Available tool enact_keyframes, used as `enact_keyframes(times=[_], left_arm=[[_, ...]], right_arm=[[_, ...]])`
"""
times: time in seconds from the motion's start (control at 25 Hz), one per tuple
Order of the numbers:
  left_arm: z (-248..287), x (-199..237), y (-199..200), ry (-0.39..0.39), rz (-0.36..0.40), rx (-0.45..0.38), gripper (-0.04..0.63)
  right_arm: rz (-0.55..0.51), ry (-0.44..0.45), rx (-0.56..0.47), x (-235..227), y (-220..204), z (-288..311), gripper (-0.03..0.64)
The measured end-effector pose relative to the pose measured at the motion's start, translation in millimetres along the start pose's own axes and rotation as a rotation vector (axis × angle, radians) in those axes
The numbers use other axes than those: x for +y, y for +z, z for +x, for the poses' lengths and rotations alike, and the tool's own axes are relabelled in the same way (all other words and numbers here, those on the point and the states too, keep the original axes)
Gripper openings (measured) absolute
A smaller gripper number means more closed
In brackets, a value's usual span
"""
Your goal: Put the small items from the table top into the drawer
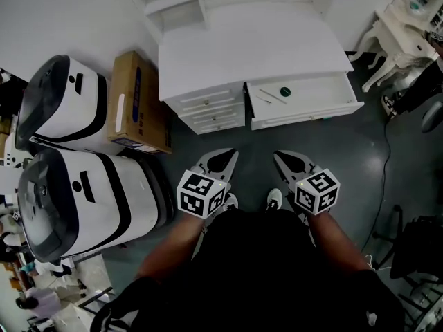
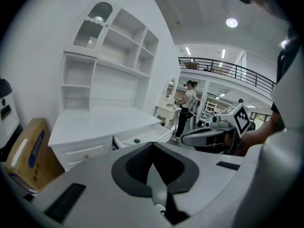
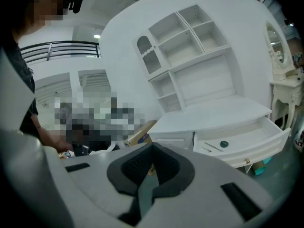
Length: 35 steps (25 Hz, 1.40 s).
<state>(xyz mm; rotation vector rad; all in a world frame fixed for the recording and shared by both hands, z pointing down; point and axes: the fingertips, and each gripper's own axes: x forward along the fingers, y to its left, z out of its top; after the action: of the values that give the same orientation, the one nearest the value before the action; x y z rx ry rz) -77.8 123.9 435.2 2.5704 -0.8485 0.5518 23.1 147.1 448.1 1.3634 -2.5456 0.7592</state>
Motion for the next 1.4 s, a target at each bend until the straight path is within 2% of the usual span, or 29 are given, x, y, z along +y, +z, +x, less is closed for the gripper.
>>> enact_keyframes(times=[0.28, 0.52, 1.4], left_arm=[[-12, 11, -6, -0.016, -0.003, 0.003, 0.009], [-18, 7, -9, -0.027, -0.003, 0.003, 0.009], [-19, -1, -11, -0.027, 0.013, 0.005, 0.009]], right_arm=[[-0.009, -0.018, 0.007, 18, -6, 9, 0.026], [0.042, -0.029, 0.002, 19, -11, 7, 0.026], [-0.016, -0.027, 0.027, 21, -14, 2, 0.026]])
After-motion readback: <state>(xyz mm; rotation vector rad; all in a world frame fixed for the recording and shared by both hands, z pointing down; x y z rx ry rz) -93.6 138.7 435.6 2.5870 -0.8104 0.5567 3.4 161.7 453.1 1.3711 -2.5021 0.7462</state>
